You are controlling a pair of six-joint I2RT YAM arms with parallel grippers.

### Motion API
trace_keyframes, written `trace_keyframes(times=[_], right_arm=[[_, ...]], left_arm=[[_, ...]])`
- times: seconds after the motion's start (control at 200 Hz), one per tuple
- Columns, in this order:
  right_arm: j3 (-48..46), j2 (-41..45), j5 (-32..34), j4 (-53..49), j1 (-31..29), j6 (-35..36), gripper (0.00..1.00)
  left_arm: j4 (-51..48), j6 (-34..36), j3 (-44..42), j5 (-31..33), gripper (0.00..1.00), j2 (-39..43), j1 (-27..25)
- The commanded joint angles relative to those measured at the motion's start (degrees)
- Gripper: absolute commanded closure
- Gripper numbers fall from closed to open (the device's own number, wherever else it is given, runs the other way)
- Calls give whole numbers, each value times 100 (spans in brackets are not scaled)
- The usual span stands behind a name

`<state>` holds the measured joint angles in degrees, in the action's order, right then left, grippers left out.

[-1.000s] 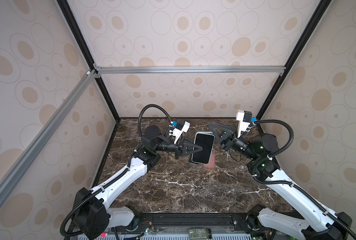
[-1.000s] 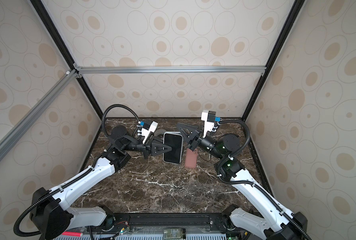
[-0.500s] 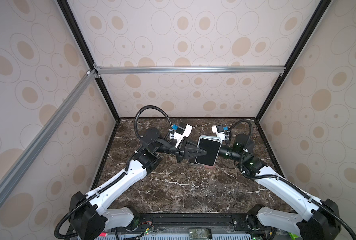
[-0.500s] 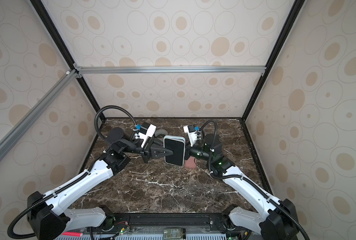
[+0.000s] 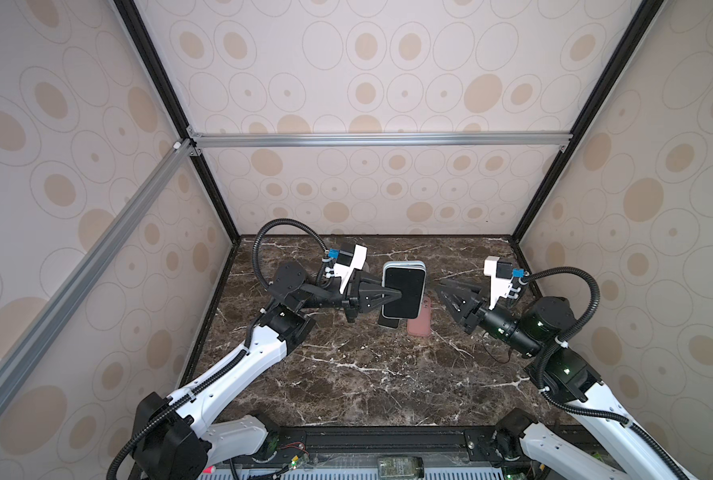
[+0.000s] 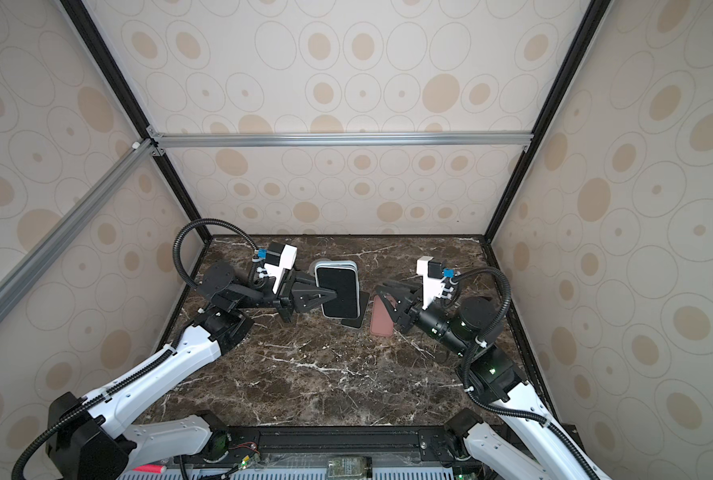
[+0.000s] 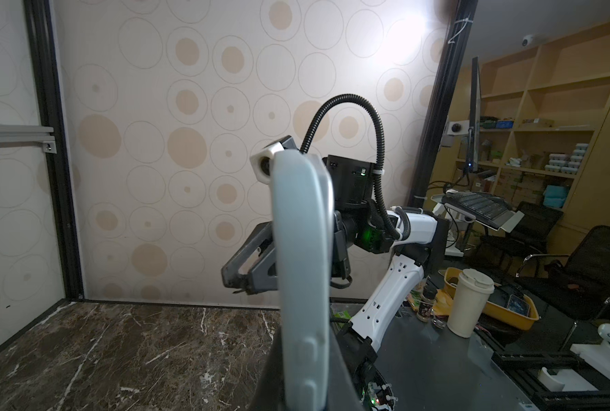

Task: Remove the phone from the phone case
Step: 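Move the open right gripper onto the phone's far edge while the left gripper holds it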

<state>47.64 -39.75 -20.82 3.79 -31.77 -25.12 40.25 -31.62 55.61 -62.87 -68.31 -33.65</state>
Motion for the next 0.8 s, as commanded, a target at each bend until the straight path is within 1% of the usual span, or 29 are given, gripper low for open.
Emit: trace_keyframes(times=[0.0, 0.24, 0.36, 0.45, 0.62, 0.74, 0.795], right_arm=[[-66, 160, -691, 694, 2, -231, 64], [298, -302, -1548, 1410, 2, -829, 63], [350, -534, -1932, 1836, -4, -989, 63], [370, -605, -2170, 2077, 1, -1069, 63], [334, -622, -2395, 2463, 1, -1233, 63], [384, -676, -2462, 2381, -9, -1230, 63], [465, -708, -2411, 2067, -8, -1112, 63]], left_arm=[[932, -487, 9, 12, 100, 152, 100], [1536, -893, -70, -273, 100, 65, 102], [1504, -920, -50, -414, 100, 33, 45], [1176, -703, -43, -403, 100, 118, 26], [691, -343, -24, -356, 100, 253, 8], [694, -344, -19, -374, 100, 231, -19], [695, -344, -9, -373, 100, 214, -35]])
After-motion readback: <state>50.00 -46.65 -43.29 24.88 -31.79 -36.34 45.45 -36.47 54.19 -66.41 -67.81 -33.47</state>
